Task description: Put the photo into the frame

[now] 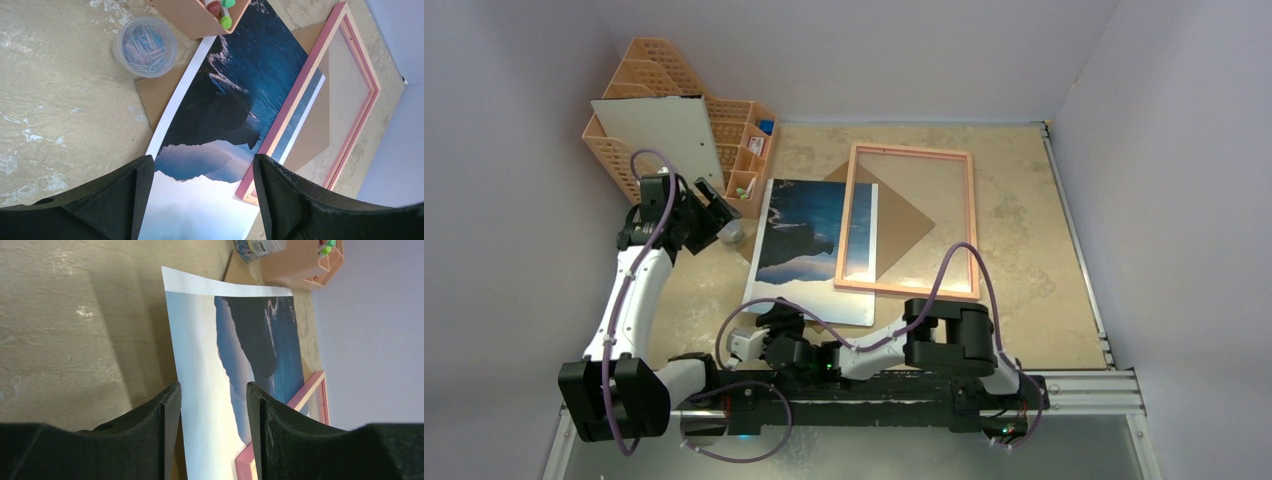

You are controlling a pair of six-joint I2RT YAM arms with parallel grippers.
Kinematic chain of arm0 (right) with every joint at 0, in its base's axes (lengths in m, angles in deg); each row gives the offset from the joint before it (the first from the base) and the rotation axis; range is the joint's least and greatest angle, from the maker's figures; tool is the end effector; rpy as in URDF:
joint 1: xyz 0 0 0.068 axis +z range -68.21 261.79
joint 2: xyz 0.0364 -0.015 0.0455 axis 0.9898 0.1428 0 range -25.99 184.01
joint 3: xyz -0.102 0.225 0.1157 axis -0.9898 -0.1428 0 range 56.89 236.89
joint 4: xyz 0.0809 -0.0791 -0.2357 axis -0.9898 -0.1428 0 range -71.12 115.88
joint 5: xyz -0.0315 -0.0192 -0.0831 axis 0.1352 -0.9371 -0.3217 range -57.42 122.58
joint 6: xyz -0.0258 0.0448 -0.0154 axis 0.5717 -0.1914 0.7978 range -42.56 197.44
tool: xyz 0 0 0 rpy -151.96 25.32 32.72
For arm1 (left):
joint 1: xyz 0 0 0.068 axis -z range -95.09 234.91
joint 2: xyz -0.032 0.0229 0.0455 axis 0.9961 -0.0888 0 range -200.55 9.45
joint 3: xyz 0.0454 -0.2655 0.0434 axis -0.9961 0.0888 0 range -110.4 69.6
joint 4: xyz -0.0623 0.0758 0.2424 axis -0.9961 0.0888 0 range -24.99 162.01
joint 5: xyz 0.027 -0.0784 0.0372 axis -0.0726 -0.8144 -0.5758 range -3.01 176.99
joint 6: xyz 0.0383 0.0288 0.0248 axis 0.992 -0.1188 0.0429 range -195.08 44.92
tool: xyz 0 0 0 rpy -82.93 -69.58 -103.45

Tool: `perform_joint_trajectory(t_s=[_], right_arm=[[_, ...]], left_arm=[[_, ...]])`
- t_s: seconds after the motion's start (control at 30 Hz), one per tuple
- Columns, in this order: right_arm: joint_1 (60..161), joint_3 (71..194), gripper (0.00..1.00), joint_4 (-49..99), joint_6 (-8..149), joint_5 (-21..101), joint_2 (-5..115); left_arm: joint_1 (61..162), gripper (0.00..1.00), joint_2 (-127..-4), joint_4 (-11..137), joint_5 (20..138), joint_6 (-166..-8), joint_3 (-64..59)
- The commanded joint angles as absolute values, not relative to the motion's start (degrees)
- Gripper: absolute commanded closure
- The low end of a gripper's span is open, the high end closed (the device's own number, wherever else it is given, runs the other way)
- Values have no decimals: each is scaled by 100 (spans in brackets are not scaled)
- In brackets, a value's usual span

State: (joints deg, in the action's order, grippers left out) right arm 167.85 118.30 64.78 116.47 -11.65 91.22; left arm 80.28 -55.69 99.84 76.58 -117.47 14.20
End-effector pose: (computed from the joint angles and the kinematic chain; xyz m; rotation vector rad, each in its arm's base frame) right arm 0.0539 0.4206 0.1503 -1.2775 1.2432 -0.1313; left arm 0.2381 0.0128 0.2942 -0.8713 2.2325 -0.5310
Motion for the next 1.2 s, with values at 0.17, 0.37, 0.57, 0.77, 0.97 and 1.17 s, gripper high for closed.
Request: perform_joint_trajectory(t_s=[0.17,0.37,0.57,0.77,0.97,1.17], right_arm=[[16553,12607,78,6424,11412,-1627,9594],[16456,12579,96,6893,11482,-1785,9505],[16441,12375,100,7177,11342,-1792,9081],[16441,12292,100,6412,10167,-1190,8204],[16430,12196,100,5892,9170,-435,7507],[16406,12377,74,5194,9159,123,7866]], left_arm=[[7933,26,-5535,9901,7819,-11688,1311],[7919,26,-5453,10063,8082,-11648,1081],[7921,26,-5423,10242,8347,-11607,731],[7921,25,-5649,10354,8326,-11439,345],[7919,25,-5866,10369,8256,-11409,107],[7919,25,-5918,10406,8358,-11427,119]])
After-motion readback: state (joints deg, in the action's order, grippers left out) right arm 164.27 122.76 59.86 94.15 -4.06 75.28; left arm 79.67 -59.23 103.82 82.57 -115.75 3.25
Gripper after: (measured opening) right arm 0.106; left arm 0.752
